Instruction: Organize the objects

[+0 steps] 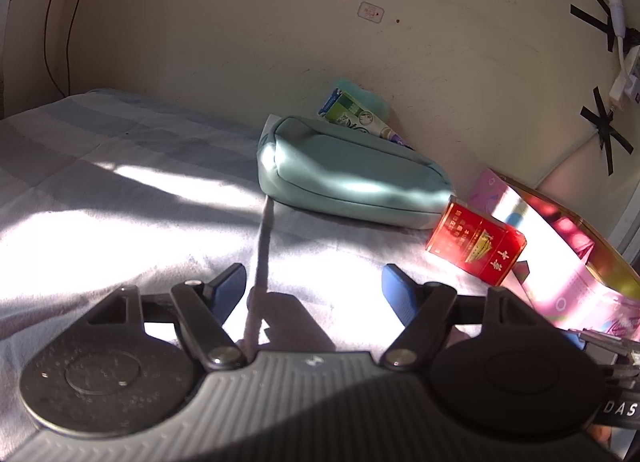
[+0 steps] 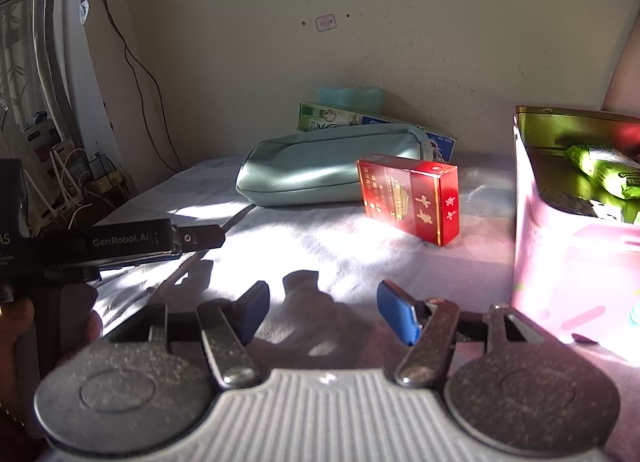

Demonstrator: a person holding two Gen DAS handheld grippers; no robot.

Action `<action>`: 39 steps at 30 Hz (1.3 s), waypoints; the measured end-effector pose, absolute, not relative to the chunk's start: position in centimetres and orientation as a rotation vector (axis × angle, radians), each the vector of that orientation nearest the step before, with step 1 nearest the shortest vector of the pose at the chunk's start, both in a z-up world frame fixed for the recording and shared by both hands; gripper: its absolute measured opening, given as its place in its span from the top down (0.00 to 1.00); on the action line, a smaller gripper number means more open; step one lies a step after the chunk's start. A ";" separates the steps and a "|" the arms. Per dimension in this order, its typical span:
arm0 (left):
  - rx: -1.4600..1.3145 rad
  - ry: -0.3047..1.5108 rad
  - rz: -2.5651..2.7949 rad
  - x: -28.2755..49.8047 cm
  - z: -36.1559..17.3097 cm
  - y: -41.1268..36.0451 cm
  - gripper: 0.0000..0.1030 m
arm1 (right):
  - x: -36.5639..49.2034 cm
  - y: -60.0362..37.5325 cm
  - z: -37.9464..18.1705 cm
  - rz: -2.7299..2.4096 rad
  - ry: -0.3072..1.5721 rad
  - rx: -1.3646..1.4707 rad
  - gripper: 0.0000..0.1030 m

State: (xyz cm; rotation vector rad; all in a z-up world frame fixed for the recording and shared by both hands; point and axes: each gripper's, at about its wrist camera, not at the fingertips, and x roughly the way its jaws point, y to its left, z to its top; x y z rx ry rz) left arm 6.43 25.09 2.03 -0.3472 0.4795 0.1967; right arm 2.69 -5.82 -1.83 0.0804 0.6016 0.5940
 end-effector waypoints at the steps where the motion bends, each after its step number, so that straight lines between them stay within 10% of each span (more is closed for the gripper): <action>1: -0.348 0.477 0.198 6.4 2.0 25.1 0.22 | 2.7 -5.8 -1.8 0.594 0.602 0.080 0.40; 39: -0.358 0.478 0.197 5.9 1.8 24.5 0.20 | 2.7 -5.8 -1.9 0.581 0.604 0.074 0.34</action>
